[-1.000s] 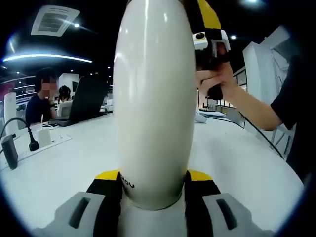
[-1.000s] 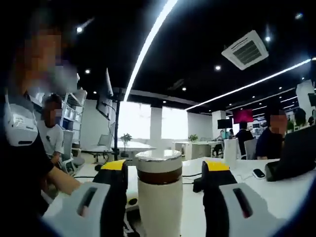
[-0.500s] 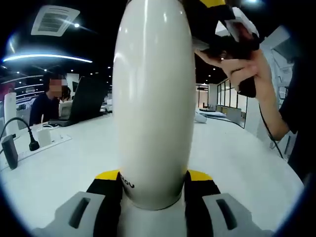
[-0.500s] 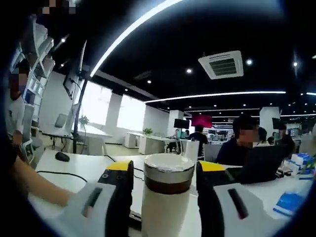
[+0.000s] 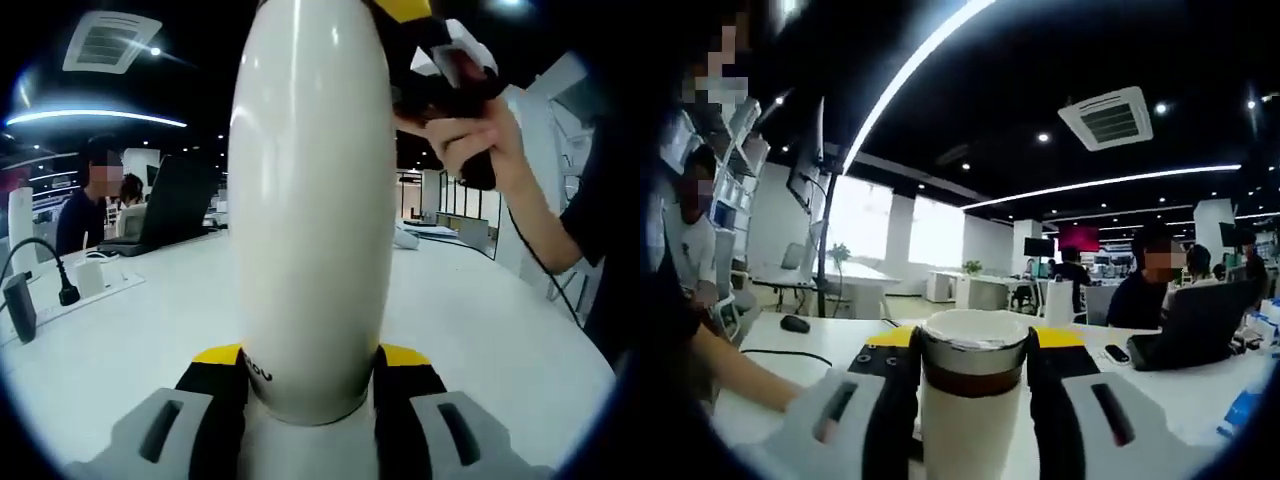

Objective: Grasp the water cup twist off the cup lid place the cup lid on the table

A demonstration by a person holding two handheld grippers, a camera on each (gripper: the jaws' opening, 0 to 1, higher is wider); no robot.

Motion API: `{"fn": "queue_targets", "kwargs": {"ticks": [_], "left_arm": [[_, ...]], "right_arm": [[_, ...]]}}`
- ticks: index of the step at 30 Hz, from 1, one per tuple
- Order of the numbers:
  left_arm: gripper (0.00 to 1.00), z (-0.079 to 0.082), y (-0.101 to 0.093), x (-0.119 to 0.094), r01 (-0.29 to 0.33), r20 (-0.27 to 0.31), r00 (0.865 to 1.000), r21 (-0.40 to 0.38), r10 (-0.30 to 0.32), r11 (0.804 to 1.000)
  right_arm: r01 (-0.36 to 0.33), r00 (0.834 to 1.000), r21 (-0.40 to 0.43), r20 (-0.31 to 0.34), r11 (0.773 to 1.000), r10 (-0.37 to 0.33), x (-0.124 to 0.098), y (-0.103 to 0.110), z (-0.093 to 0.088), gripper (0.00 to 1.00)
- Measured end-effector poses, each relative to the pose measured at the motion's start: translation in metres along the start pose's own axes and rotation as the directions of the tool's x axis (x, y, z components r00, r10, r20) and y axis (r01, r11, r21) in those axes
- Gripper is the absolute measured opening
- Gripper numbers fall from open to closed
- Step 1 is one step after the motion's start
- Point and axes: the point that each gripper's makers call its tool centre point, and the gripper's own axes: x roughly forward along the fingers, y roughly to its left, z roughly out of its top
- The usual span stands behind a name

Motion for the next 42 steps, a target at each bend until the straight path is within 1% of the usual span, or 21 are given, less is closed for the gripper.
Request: {"fn": "queue_targets", "kwargs": {"ticks": [4, 9, 11, 14, 18, 24, 30, 33, 36, 38, 39, 42], "left_arm": [[0.52, 0.0, 0.0007, 0.0002, 0.0, 0.0, 1.0, 0.0, 0.0, 1.0], [0.52, 0.0003, 0.0028, 0.0005, 0.0, 0.0, 1.0, 0.0, 0.0, 1.0], [0.52, 0.0003, 0.0023, 0.0005, 0.0, 0.0, 1.0, 0.0, 0.0, 1.0], [0.52, 0.0004, 0.0016, 0.0003, 0.001, 0.0, 1.0, 0.0, -0.001, 1.0], [0.52, 0.0003, 0.0023, 0.0003, 0.001, 0.0, 1.0, 0.0, -0.001, 1.0], [0.52, 0.0004, 0.0024, 0.0002, 0.001, 0.0, 1.0, 0.0, -0.001, 1.0], [0.52, 0.0004, 0.0025, 0.0003, 0.002, 0.0, 1.0, 0.0, -0.002, 1.0], [0.52, 0.0004, 0.0023, 0.0001, 0.002, 0.0, 1.0, 0.0, -0.002, 1.0], [0.52, 0.0005, 0.0023, 0.0, 0.001, 0.0, 1.0, 0.0, -0.001, 1.0], [0.52, 0.0006, 0.0016, -0.0003, 0.001, 0.001, 1.0, 0.0, -0.001, 1.0], [0.52, 0.0006, 0.0015, -0.0003, 0.0, 0.001, 1.0, 0.0, 0.0, 1.0], [0.52, 0.0004, 0.0015, -0.0003, 0.0, 0.0, 1.0, -0.001, 0.0, 1.0]], "right_arm": [[-0.103, 0.995, -0.003, 0.003, 0.995, 0.103, 0.0008, 0.0016, 0.0002, 0.45], [-0.229, 0.973, 0.03, 0.028, 0.973, 0.228, 0.0002, 0.003, 0.0008, 0.45], [-0.261, 0.965, 0.044, 0.041, 0.964, 0.26, -0.0009, 0.002, 0.0007, 0.45], [-0.292, 0.956, 0.08, 0.068, 0.953, 0.287, -0.0018, 0.0016, 0.0009, 0.45], [-0.302, 0.952, 0.118, 0.093, 0.946, 0.292, -0.0004, 0.0014, 0.0004, 0.45], [-0.304, 0.951, 0.11, 0.097, 0.946, 0.295, -0.0006, 0.0039, 0.0012, 0.45], [-0.253, 0.967, 0.08, 0.066, 0.964, 0.248, -0.0029, -0.0014, -0.004, 0.53], [-0.249, 0.968, 0.073, 0.052, 0.966, 0.245, -0.003, -0.0003, -0.0033, 0.52], [-0.245, 0.969, 0.06, 0.033, 0.968, 0.244, -0.0007, 0.0025, -0.0031, 0.49], [-0.25, 0.968, 0.06, 0.023, 0.966, 0.249, 0.0007, 0.0053, -0.0036, 0.45], [-0.242, 0.97, 0.052, 0.019, 0.969, 0.242, 0.002, 0.0058, -0.0039, 0.45], [-0.246, 0.969, 0.049, 0.009, 0.968, 0.245, 0.0037, 0.0083, -0.0037, 0.44]]}}
